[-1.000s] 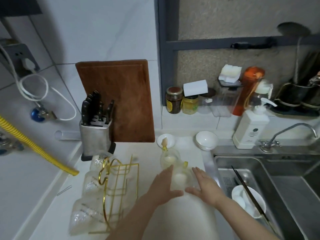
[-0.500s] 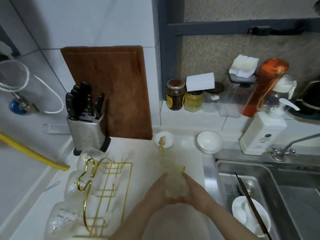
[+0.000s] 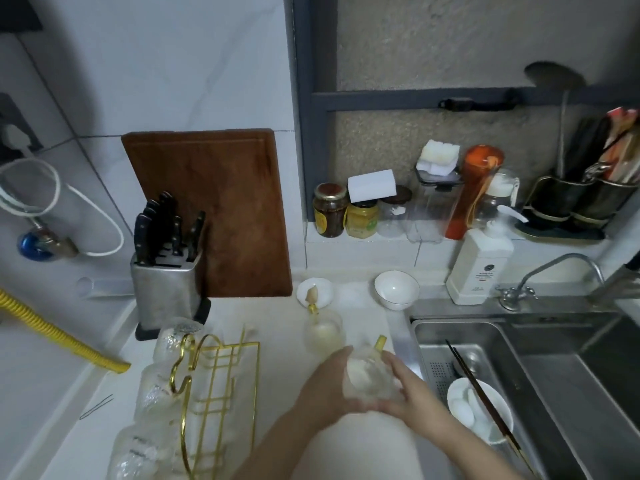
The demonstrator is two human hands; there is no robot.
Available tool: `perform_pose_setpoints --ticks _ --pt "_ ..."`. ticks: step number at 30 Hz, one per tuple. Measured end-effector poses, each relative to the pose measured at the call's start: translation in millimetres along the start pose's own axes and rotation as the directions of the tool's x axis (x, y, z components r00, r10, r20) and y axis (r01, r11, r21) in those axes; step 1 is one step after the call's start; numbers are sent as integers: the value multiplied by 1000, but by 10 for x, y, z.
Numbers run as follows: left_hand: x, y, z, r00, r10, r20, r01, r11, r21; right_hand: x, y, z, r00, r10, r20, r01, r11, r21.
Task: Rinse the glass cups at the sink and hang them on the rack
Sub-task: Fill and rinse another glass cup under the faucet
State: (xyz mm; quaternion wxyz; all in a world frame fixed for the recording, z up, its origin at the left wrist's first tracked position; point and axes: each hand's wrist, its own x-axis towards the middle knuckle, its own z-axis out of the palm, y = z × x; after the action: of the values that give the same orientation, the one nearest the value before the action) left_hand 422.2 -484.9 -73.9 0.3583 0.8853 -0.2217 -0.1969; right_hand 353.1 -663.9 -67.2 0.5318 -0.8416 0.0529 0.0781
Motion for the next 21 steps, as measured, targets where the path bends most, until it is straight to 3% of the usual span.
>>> perform_pose_setpoints --ticks 7,12,21 --pt "-212 558 49 976 214 52 -213 977 -23 -721 -134 -227 981 4 -195 15 995 98" --pt "-308 1137 322 933 332 134 -330 943 -42 -1305 -192 -599 947 -16 -321 26 999 29" --pt "-429 2153 1085 882 425 205 -425 904 -47 -2215 177 -1449 896 -26 -443 18 1000 -22"
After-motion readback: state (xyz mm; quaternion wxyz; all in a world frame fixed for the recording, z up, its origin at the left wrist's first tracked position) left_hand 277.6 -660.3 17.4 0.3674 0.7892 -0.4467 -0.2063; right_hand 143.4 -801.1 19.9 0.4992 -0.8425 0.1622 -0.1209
